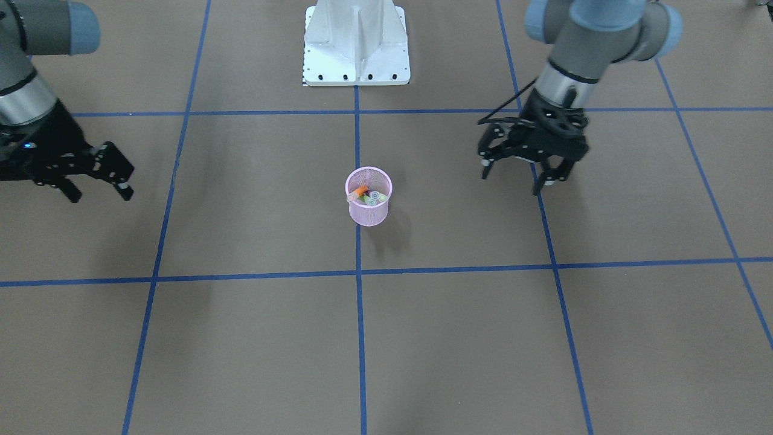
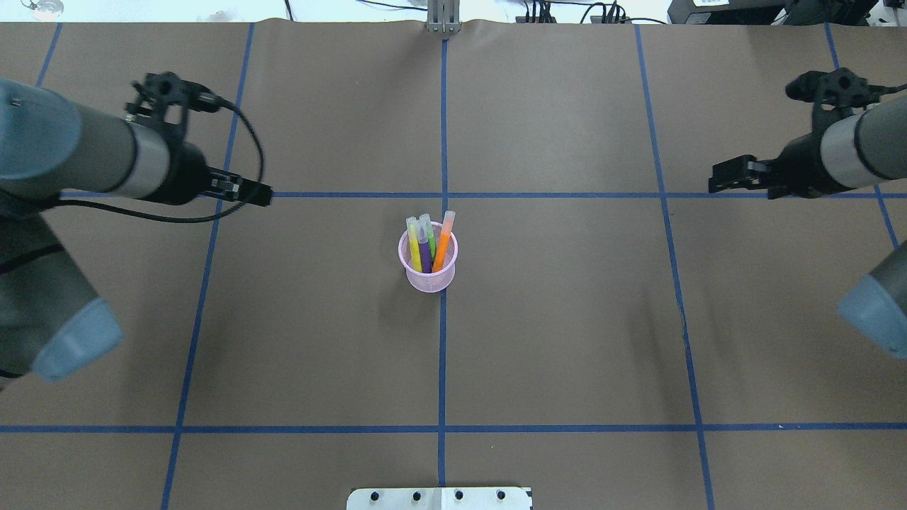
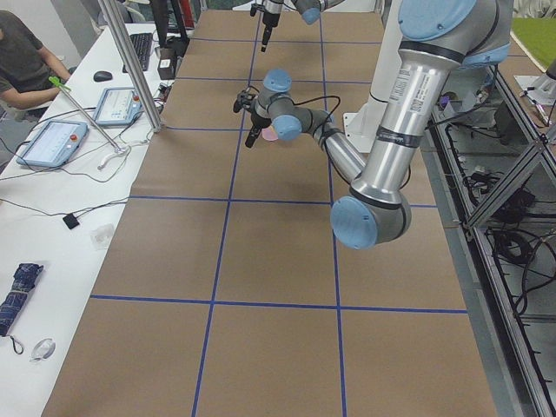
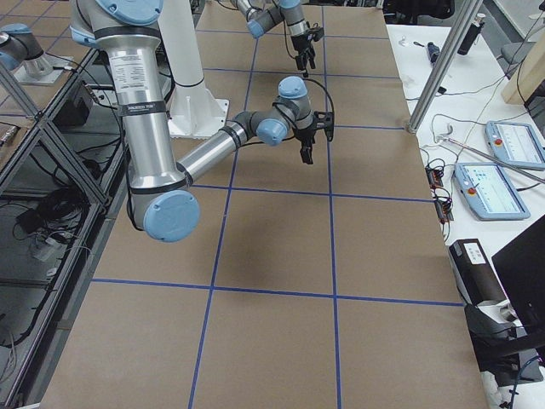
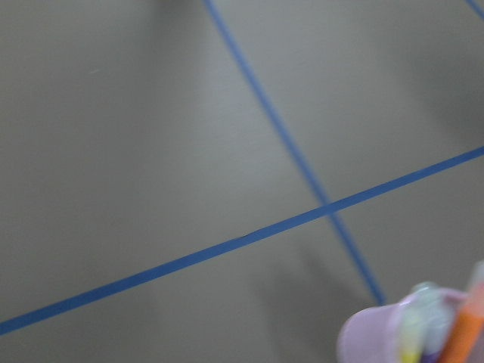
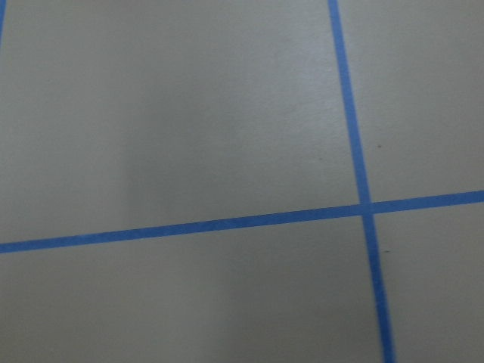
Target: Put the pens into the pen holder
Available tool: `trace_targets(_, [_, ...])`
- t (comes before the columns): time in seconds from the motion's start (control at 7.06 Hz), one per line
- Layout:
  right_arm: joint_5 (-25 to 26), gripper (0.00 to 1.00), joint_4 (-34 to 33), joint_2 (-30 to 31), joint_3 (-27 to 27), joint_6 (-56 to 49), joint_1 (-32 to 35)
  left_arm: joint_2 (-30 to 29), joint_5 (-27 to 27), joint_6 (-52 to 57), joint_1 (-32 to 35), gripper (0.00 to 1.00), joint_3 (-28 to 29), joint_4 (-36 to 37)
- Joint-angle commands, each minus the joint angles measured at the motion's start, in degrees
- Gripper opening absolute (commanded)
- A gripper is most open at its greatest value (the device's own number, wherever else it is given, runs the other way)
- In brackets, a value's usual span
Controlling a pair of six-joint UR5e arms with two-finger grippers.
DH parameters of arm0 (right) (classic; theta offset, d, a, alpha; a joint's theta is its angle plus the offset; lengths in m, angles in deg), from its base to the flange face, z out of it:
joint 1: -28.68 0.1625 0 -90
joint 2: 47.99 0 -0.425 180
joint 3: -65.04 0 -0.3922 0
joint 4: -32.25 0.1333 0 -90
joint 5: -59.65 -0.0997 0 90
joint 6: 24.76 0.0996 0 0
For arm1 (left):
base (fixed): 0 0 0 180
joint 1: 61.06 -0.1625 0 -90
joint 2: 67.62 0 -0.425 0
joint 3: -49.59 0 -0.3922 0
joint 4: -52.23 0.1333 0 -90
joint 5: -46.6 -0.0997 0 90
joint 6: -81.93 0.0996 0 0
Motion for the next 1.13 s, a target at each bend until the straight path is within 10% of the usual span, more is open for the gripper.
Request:
trace_targets(0.0, [-11.44, 1.00, 1.98, 3.86, -7.57, -18.68, 15.13, 13.84, 11.61, 19.37, 17.10, 0.99, 0.36, 0.84])
trace_targets(0.42, [-17.20, 1.00, -0.38, 3.60, -22.96, -39.67, 26.09, 15.67, 27.26, 40.25, 35.15, 0.99, 18.16, 7.13])
trace_targets(0.99, [-17.29, 1.00, -22.76, -3.93, -22.64, -51.53, 27.67, 16.44, 27.66, 42.08, 35.81, 1.00, 19.91, 11.39])
